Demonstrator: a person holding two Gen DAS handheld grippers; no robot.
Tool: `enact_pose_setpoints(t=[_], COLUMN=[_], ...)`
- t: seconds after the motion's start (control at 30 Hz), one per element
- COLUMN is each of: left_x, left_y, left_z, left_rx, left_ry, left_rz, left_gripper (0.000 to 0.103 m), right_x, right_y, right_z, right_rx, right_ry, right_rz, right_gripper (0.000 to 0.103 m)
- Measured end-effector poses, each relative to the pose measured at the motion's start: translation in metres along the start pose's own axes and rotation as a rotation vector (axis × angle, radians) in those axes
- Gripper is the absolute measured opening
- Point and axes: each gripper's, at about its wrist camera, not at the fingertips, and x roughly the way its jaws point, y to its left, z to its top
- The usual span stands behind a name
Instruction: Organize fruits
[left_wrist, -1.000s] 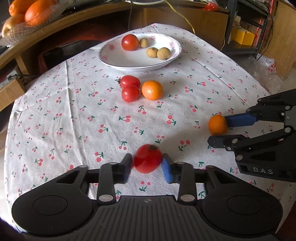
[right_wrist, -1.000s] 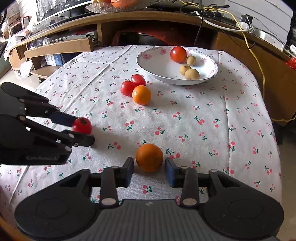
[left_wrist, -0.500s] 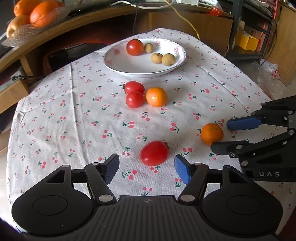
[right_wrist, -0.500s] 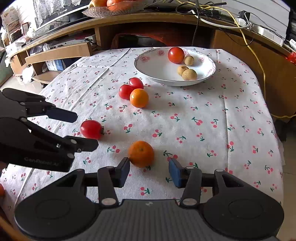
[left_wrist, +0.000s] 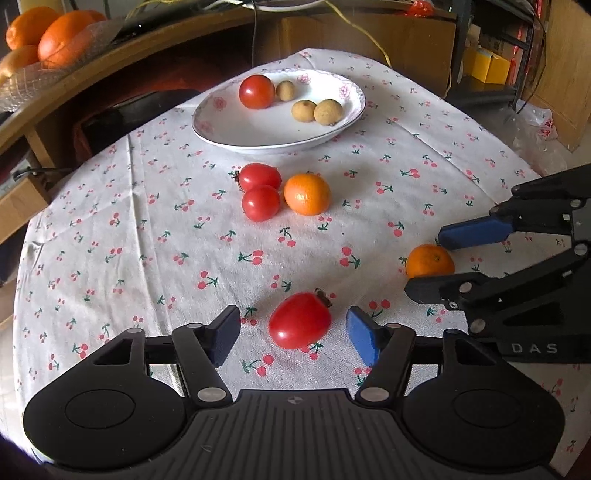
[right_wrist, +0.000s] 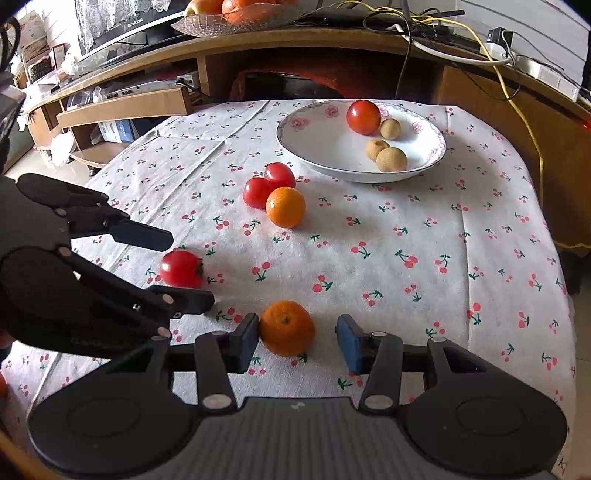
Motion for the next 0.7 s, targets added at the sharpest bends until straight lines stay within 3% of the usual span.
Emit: enact_pose_setpoints(t=[0.2, 0.7], left_x=[-0.0023, -0.0064], left_y=[-0.0032, -0.0070], left_z=[0.0017, 0.0070], left_rx=[0.000, -0.030], left_ry=[0.018, 0.025], left_rz=[-0.019, -0.035], left_gripper=[0.046, 0.040], right_x=[0.0030, -0.0037], right_y=[0.0077, 0.0092], right_z=[0.0031, 0.0065], right_rx=[-0.025, -0.014], right_ry=[0.023, 0.011], right_rz=[0.000, -0.028], right_gripper=[0.033, 0.032])
